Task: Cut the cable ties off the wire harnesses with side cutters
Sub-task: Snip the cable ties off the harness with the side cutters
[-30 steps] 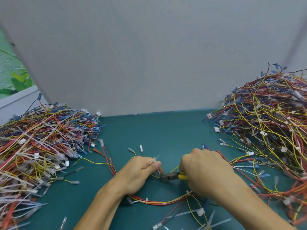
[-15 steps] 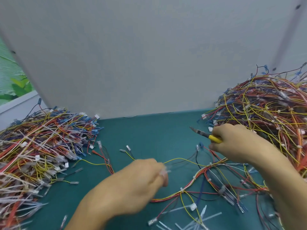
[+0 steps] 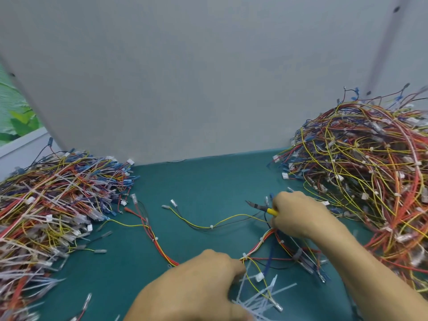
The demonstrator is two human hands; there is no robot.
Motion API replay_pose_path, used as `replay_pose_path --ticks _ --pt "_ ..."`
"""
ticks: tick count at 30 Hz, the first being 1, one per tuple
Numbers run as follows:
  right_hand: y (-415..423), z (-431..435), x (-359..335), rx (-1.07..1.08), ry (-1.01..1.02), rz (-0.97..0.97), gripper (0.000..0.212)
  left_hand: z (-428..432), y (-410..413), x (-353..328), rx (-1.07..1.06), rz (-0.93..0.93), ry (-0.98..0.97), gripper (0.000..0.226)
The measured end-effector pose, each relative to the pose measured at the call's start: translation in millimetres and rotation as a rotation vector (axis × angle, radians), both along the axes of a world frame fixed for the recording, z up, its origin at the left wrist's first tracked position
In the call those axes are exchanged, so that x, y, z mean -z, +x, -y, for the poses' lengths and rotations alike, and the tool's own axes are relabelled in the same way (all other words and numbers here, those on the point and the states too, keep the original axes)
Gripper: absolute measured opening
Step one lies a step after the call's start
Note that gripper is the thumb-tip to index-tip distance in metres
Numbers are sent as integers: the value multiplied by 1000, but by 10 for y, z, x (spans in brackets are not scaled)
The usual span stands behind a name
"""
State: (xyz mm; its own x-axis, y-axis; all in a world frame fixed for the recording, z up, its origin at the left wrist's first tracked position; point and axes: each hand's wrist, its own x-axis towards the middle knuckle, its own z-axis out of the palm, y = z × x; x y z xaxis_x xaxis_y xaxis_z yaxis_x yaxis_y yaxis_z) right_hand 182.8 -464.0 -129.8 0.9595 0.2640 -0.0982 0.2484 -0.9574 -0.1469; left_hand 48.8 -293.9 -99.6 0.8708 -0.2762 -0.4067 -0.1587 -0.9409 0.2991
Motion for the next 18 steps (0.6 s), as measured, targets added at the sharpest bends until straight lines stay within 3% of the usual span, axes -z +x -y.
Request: replay_pose_path --ticks 3,6,8,10,14,18 --pt "-21 -73 105 23 -97 112 16 -170 36 -3 -106 105 -71 36" --pt "-58 -171 182 25 -188 165 27 -490 148 68 -382 272 75 27" --pt "-96 -241 199 31 -211 179 26 -734 223 137 -595 236 269 35" --pt "-139 -296 201 42 -217 168 26 -905 263 228 -720 111 323 46" --pt "-168 -370 191 69 -141 160 25 -942 291 357 -804 94 286 44" --pt "-141 -420 228 149 86 95 15 -839 342 386 -803 165 268 21"
